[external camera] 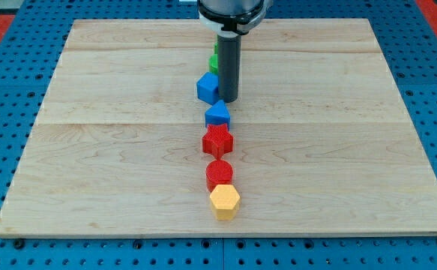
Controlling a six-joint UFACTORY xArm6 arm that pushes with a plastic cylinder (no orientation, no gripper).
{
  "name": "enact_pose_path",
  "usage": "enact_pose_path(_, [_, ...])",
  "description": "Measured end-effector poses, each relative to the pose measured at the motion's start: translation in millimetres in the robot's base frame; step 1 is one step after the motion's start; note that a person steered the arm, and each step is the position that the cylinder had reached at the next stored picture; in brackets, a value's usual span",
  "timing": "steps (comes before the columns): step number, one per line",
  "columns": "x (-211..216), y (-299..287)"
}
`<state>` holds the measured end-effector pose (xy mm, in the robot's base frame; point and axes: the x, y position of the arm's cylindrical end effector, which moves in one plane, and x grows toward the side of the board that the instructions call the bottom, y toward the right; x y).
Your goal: Make a horizontal line with the green blocks and heart
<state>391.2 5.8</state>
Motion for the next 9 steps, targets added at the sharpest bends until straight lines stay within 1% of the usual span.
enact_pose_path(1, [-2,8])
enact_pose_path(2, [-3,34])
enact_pose_path(3, [-44,35])
enact_pose_path(4, [-45,64])
enact_pose_path(5, [-69,63])
enact_pose_path(6, [-105,24])
enact_pose_path(7, [-114,-24])
enact_pose_path(8, [-109,-65])
enact_pose_path(9, [-110,-23])
